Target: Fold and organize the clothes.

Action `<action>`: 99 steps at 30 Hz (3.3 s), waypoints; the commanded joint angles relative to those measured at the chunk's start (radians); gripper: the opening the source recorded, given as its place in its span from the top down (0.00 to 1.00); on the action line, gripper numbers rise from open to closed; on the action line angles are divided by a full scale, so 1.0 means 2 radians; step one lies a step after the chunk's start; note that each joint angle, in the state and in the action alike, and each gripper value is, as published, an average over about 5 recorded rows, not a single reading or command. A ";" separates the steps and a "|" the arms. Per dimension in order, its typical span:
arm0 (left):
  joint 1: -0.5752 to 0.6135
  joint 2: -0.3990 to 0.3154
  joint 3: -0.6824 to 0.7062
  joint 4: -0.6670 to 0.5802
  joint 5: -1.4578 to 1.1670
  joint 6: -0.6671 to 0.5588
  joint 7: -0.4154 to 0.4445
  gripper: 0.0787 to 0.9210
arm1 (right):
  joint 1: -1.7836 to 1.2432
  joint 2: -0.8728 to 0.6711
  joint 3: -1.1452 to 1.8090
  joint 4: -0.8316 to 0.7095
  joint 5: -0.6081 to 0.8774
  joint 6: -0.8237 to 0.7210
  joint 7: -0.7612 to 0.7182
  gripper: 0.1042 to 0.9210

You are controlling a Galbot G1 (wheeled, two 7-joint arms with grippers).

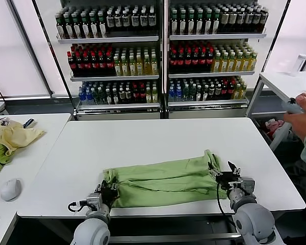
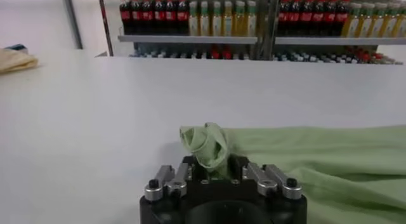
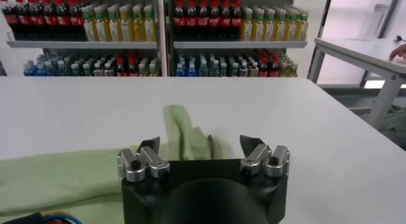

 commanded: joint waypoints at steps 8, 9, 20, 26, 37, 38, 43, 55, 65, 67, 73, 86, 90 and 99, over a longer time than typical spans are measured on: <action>-0.011 0.188 -0.216 -0.002 -0.052 0.008 0.086 0.94 | 0.004 -0.001 0.002 0.006 0.006 0.003 -0.001 0.12; -0.011 0.196 -0.228 0.000 -0.054 0.012 0.092 0.94 | 0.005 -0.001 0.001 0.007 0.006 0.004 -0.001 0.12; -0.011 0.168 -0.181 -0.130 -0.220 0.065 0.062 0.95 | -0.002 -0.002 0.000 0.023 0.005 0.005 -0.002 0.12; -0.040 0.098 -0.072 -0.153 -0.253 0.065 0.031 0.95 | -0.009 -0.007 0.001 0.032 0.005 0.006 -0.003 0.12; -0.130 0.027 0.066 -0.043 -0.212 0.064 -0.009 0.95 | -0.014 -0.012 0.000 0.034 0.004 0.011 -0.006 0.12; -0.140 0.022 0.074 -0.029 -0.204 0.064 -0.012 0.95 | -0.014 -0.012 0.000 0.033 0.004 0.011 -0.006 0.12; -0.179 0.004 0.102 0.020 -0.177 0.064 -0.024 0.95 | -0.012 -0.013 -0.002 0.029 0.004 0.013 -0.007 0.12; -0.197 -0.020 0.134 0.026 -0.203 0.065 -0.020 0.93 | 0.002 -0.013 -0.008 0.015 0.005 0.013 -0.008 0.12; -0.178 -0.024 0.118 -0.001 -0.278 0.061 -0.009 0.60 | 0.008 -0.014 -0.011 0.005 0.005 0.016 -0.008 0.12; -0.167 -0.021 0.106 -0.009 -0.272 0.056 -0.008 0.54 | 0.008 -0.015 -0.010 0.004 0.005 0.017 -0.009 0.12; -0.120 0.017 0.039 -0.025 -0.182 0.026 -0.006 0.34 | 0.010 -0.017 -0.011 0.003 0.006 0.020 -0.009 0.12; -0.017 0.086 -0.068 0.003 -0.129 -0.008 0.012 0.12 | 0.016 -0.013 -0.018 -0.002 0.002 0.023 -0.009 0.12; -0.006 0.081 -0.054 0.005 -0.119 -0.009 0.020 0.12 | 0.014 -0.012 -0.016 -0.001 0.000 0.023 -0.008 0.12; -0.021 0.055 -0.018 0.015 -0.102 -0.011 0.027 0.12 | 0.009 -0.011 -0.012 0.006 -0.002 0.022 -0.007 0.12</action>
